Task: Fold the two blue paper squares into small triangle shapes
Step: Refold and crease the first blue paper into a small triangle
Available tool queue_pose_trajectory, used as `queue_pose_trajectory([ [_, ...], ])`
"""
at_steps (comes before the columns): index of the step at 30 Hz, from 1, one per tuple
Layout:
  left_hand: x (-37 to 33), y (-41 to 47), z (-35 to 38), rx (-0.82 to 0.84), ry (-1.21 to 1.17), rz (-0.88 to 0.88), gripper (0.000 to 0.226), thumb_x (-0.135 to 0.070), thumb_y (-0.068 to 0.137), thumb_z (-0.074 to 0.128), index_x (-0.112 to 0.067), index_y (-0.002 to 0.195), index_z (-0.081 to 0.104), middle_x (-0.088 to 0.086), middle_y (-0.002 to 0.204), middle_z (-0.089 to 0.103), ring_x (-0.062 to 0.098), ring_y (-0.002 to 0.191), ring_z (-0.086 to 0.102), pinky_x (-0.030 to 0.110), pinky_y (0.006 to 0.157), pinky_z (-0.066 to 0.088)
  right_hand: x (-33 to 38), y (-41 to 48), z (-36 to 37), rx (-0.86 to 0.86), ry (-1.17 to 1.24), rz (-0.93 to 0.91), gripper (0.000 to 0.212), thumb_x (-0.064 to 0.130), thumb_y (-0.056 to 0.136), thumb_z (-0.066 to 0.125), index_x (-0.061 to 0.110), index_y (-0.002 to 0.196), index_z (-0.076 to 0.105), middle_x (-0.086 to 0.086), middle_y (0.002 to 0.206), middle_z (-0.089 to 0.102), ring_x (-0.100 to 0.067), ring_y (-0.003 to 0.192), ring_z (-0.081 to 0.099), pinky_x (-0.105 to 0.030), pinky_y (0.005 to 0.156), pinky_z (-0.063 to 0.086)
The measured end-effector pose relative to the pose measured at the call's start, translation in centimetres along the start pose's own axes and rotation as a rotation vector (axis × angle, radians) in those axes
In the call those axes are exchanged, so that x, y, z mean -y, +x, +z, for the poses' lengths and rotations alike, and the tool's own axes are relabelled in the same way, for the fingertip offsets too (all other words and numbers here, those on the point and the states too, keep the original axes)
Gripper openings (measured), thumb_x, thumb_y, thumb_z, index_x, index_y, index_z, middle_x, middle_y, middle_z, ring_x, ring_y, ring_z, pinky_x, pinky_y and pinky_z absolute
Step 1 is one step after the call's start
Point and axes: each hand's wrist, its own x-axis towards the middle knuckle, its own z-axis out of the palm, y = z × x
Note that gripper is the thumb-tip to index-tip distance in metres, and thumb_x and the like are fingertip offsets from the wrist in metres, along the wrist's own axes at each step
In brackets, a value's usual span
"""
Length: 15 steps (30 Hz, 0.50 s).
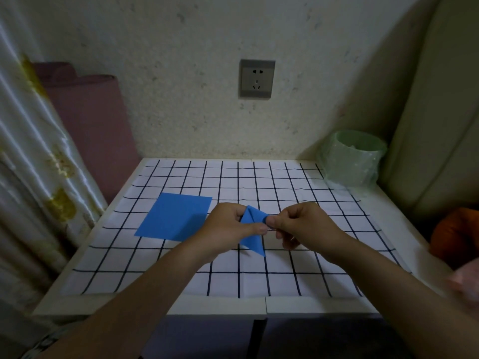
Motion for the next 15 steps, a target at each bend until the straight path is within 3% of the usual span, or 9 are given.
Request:
queue_pose_trajectory([
  [4,-0.12,-0.05,-0.10,0.031,-0.021,-0.009,0.021,-0.024,0.078,0.081,-0.024,0.099,0.076,-0.009,0.089,0.076,0.002,0.087,0.070,0.014,0.069,0.052,0.33,-0.25,-0.56,0.089,0.042,0.023,0.026,0.045,0.076,0.074,0.019,0.082,0.077,-0.007,0.084,0.075,-0.018,0.065,0.069,-0.025,0.058,0.055],
  [8,-0.15,-0.22,-0.07,0.042,-0.022,-0.010,0.031,-0.026,0.074,0.084,-0.027,0.103,0.072,-0.010,0.091,0.076,0.004,0.089,0.071,0.018,0.074,0.056,0.19,-0.12,-0.72,0.079,0.038,0.044,0.018,0.030,0.086,0.072,0.015,0.078,0.076,-0.010,0.079,0.074,-0.020,0.063,0.067,-0.028,0.060,0.057],
  [15,0.13,-0.39,0.19,0.048,0.066,0.030,0.057,-0.036,0.070,0.086,-0.043,0.118,0.058,-0.005,0.090,0.076,0.008,0.088,0.072,0.027,0.077,0.058,0.12,-0.21,0.19,0.072,0.017,0.048,0.019,0.031,0.085,0.073,0.015,0.077,0.076,-0.006,0.078,0.072,-0.017,0.061,0.064,-0.027,0.059,0.055],
])
